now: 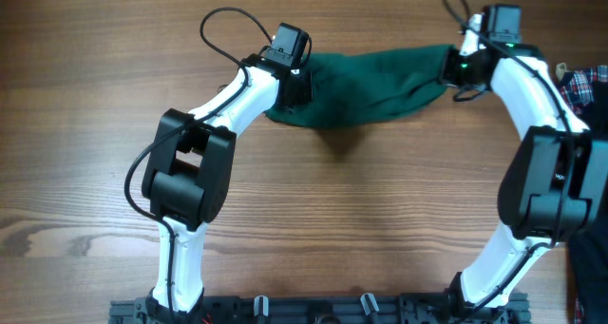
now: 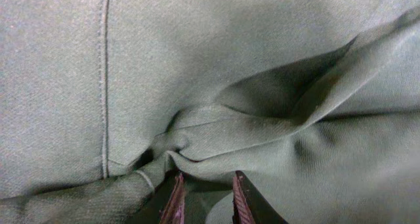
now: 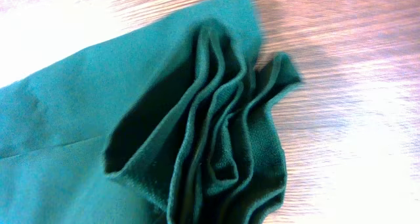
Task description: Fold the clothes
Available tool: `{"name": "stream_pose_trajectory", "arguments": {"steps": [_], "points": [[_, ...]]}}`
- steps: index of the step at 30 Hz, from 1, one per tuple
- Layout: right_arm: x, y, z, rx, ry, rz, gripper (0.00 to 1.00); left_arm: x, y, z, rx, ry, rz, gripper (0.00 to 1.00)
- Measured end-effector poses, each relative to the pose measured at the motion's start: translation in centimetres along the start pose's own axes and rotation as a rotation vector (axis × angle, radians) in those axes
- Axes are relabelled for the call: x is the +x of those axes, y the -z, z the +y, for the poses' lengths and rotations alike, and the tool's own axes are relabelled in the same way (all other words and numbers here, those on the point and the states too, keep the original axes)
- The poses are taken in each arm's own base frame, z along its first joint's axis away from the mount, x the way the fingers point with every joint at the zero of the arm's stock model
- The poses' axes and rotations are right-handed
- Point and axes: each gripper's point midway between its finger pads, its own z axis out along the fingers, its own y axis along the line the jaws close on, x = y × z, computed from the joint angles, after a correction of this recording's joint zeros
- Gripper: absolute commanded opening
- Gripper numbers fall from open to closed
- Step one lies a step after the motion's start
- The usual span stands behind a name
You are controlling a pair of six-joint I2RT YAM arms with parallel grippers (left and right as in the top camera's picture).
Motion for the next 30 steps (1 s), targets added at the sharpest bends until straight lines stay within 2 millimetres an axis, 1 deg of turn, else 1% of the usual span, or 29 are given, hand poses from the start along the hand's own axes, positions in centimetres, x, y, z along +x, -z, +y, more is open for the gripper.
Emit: {"name": "stream_pose_trajectory", "arguments": {"steps": [2,3,6,9,11,13,15,18,22,25,26,28,29,30], "points": [[0.1,-0.1,1.5,0.015,0.058,-0.005,0.04,0.0,0.0,0.0,0.000,0.000,0.000,0.25],[0.3,-0.3,3.4,0.013,0.110,-0.008,0.04,0.0,0.0,0.0,0.000,0.000,-0.001,0.25],[1.1,-0.4,7.1,-0.006,0.200,-0.004,0.04,-0.2,0.0,-0.1,0.004,-0.001,-0.010,0.25],[2.6,-0.4,11.7,-0.046,0.325,0.003,0.04,-0.3,0.0,-0.1,0.006,-0.001,-0.014,0.25],[3.5,-0.3,13.7,-0.063,0.377,0.008,0.04,-0.3,0.0,-0.1,0.006,-0.001,-0.014,0.25],[4.6,-0.2,14.8,-0.071,0.408,0.032,0.04,-0.4,0.0,-0.1,0.006,0.000,-0.014,0.25],[5.2,-0.2,14.8,-0.063,0.421,0.054,0.04,-0.4,0.0,-0.1,0.006,0.000,-0.014,0.25],[5.7,0.0,13.7,-0.009,0.429,0.077,0.04,-0.5,0.0,0.1,0.004,0.004,-0.015,0.25],[6.4,1.3,12.9,0.019,0.453,0.112,0.04,-0.7,0.0,0.4,0.002,0.010,-0.018,0.26],[6.4,1.5,12.8,0.022,0.471,0.114,0.04,-0.7,0.0,0.4,0.003,0.011,-0.020,0.26],[6.2,1.5,12.9,0.021,0.469,0.107,0.04,-0.7,0.0,0.4,0.003,0.011,-0.021,0.24],[5.8,1.6,13.1,0.017,0.462,0.086,0.04,-0.7,0.0,0.4,0.003,0.011,-0.021,0.22],[5.2,1.8,13.4,0.012,0.457,0.061,0.04,-0.8,0.0,0.4,0.004,0.011,-0.025,0.22],[4.3,2.8,13.6,0.007,0.454,0.021,0.04,-1.0,0.0,0.3,0.007,0.010,-0.031,0.22]]}}
